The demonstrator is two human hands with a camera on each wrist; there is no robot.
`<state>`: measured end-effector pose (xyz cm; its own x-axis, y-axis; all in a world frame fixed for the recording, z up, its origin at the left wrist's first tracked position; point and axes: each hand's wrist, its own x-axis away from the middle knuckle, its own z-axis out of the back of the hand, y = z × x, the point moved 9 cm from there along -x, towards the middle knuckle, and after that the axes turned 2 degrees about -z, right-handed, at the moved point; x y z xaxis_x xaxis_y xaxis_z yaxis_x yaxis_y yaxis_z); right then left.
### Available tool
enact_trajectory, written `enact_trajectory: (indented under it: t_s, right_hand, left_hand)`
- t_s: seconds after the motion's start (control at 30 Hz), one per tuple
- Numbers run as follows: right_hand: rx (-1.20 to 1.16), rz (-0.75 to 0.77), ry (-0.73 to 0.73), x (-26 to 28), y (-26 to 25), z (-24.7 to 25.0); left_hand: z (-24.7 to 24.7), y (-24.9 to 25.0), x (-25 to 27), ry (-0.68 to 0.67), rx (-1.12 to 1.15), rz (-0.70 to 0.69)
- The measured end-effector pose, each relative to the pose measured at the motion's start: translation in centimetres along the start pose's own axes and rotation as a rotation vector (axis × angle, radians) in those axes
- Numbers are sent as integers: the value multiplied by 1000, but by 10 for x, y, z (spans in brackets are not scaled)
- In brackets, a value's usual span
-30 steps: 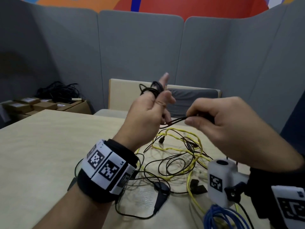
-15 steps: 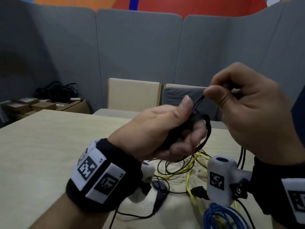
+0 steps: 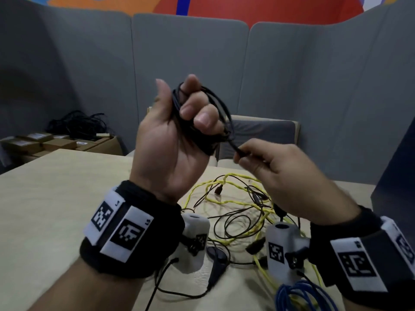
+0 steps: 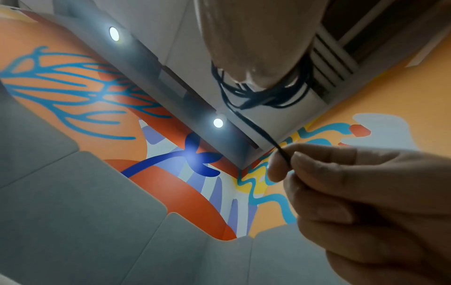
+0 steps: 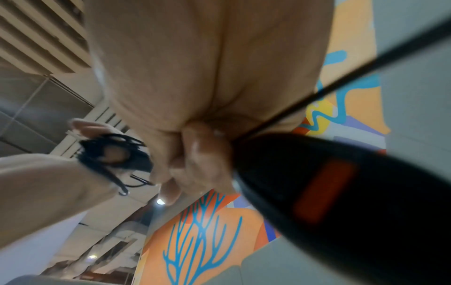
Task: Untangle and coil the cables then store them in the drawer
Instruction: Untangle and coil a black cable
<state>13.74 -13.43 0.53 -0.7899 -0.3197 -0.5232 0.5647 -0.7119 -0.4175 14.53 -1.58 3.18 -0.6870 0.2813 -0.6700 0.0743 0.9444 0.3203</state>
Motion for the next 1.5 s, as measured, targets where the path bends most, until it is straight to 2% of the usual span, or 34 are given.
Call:
enact_trajectory:
  t_s: [0.13, 0.27, 0.37, 0.43, 0.5, 0.57, 0.63, 0.7, 0.77, 0.87, 0.93, 1.03, 1.13, 1.23, 1.3, 1.37, 1.43, 1.5]
  right_hand:
    - [4, -28, -205, 2, -7, -31]
    - [72, -33, -319, 8, -12, -48]
    - [179, -6, -290, 8, -20, -39]
    - [242, 74, -171, 5, -31, -23]
    - [226, 195, 14, 4, -43, 0]
    - [147, 268, 142, 6, -45, 16]
    - [-13, 271, 209, 8, -35, 29]
    - [-252, 210, 247, 8, -22, 39]
    - [-490, 158, 181, 4, -9, 35]
    - [-744, 122, -14, 1, -1, 11]
    - [-829, 121, -71, 2, -3, 4]
    - [-750, 126, -85, 2, -9, 2]
    - [-538, 112, 65, -2, -4, 5]
    - [-428, 111, 216, -4, 1, 12]
    - [-413, 86, 287, -4, 6, 17]
    - [-412, 65, 355, -3, 9, 24]
    - [-446, 41, 380, -2, 11, 28]
    - [-517, 10, 324, -3, 13, 22]
  left_hand:
    - [22, 24, 0, 225, -330, -228]
    - [39, 44, 2, 324, -745, -355]
    - [53, 41, 1, 327, -1085, -307]
    - [58, 28, 1, 269, -1244, -186]
    - [58, 4, 2, 171, -1327, 4]
    - [52, -24, 9, 53, -1293, 209]
    - [47, -48, 20, 21, -1038, 389]
    - [43, -63, 31, 18, -832, 549]
    - [37, -74, 40, -48, -712, 671]
    - [23, -81, 44, -146, -495, 714]
    - [20, -81, 43, -157, -411, 707]
    - [25, -73, 37, -56, -484, 637]
    - [34, -61, 27, 82, -680, 504]
    - [44, -47, 16, 152, -842, 361]
    - [47, -36, 11, 146, -976, 257]
    - [39, -35, 9, 75, -1088, 162]
    - [32, -34, 9, 77, -1111, 65]
    - [26, -31, 9, 124, -1135, -35]
